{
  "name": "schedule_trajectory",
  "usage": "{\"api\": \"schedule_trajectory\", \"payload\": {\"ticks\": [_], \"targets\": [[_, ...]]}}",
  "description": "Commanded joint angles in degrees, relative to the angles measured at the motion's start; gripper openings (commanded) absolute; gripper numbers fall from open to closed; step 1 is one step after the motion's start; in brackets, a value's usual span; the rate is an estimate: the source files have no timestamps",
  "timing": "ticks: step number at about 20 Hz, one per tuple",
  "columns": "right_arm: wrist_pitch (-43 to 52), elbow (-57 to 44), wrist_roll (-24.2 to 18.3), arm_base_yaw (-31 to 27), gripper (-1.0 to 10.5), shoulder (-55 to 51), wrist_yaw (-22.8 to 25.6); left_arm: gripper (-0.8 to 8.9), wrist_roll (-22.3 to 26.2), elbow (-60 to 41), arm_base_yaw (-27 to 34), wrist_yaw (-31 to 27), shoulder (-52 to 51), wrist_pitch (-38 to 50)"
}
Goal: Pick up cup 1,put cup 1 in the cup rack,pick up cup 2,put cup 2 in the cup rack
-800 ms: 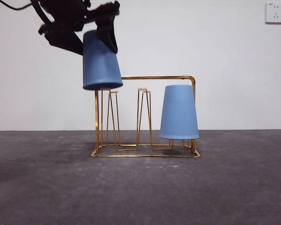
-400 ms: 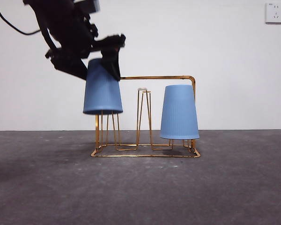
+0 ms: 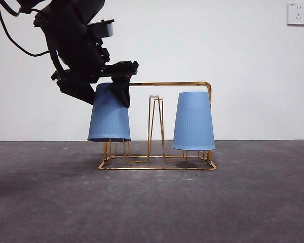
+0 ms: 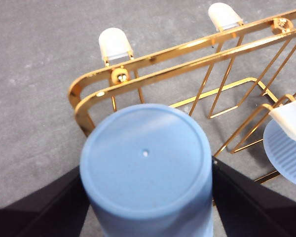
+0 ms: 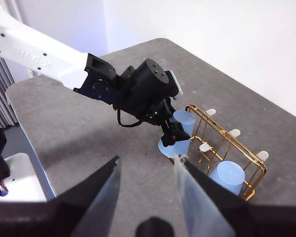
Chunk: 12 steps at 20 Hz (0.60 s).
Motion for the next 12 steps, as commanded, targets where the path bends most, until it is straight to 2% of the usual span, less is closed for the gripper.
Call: {"api": "schedule_trajectory", "payload": {"ticks": [1, 4, 5, 10, 12], "targets": [[0.3, -0.2, -0.4, 0.0, 1.9, 0.1, 0.2, 1.15, 0.5, -0.2, 0.0, 0.1, 0.6, -0.5], [0.3, -0.2, -0.4, 0.0, 1.9, 0.1, 0.2, 4.45, 0.5, -0.2, 0.0, 0.3, 0.6, -1.1], [0.3, -0.2, -0.4, 0.0, 1.9, 0.0, 0.2, 4.72, 0.4, -0.2, 0.0, 0.3, 0.6, -1.5], [0.0, -0.2, -0.4, 0.0, 1.9, 0.0, 0.2, 4.8, -0.5, 0.0, 0.0, 3.3, 0.6, -3.5], [0.0, -0.2, -0.4, 0.0, 1.9, 0.1, 0.2, 5.41, -0.7, 0.0, 0.0, 3.3, 0.5, -4.7]]}}
